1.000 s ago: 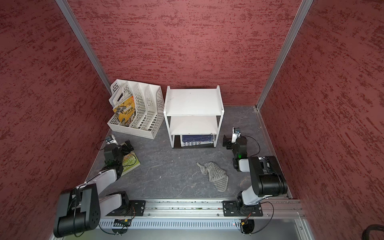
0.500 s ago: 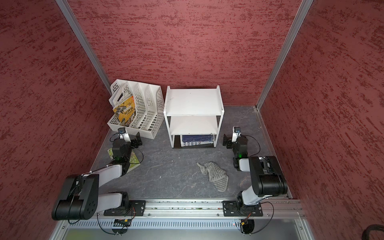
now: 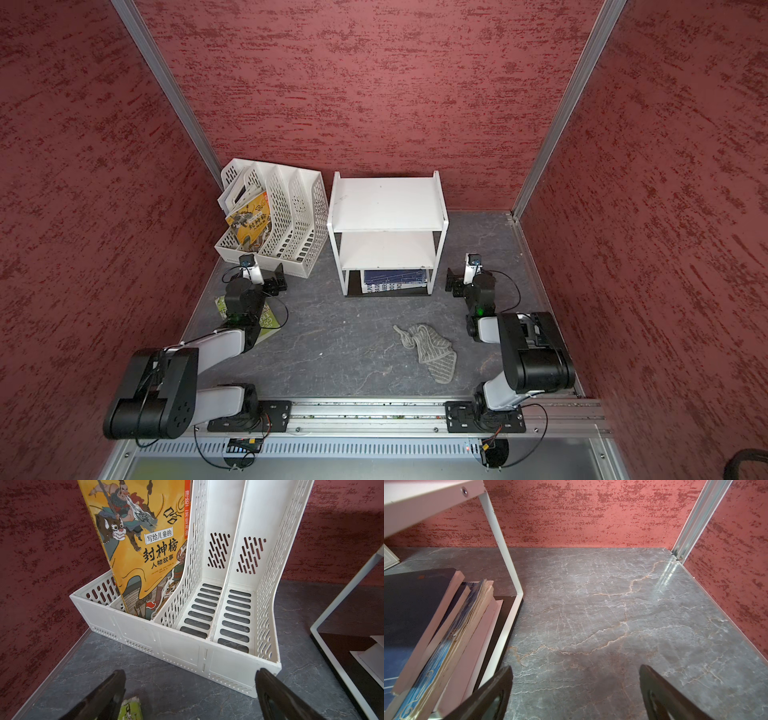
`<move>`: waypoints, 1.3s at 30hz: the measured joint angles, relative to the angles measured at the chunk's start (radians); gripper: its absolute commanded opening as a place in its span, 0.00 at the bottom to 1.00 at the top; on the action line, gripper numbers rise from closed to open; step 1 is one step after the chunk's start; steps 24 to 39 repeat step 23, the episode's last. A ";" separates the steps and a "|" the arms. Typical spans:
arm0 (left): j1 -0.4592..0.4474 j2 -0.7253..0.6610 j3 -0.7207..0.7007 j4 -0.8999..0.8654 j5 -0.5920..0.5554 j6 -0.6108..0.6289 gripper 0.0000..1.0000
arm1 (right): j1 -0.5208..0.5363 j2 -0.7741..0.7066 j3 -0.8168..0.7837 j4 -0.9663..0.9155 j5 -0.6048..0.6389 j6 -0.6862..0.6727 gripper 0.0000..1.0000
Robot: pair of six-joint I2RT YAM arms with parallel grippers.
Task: Wipe the bookshelf clean with a cloth
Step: Reset both arms
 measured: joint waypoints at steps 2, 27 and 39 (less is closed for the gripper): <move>-0.014 0.044 0.002 0.039 -0.009 0.000 1.00 | 0.000 0.000 0.000 0.000 0.000 0.000 0.99; 0.005 0.219 0.023 0.131 -0.009 -0.045 1.00 | 0.000 0.000 0.000 -0.001 0.000 0.000 0.99; 0.005 0.219 0.023 0.131 -0.009 -0.045 1.00 | 0.000 0.000 0.000 -0.001 0.000 0.000 0.99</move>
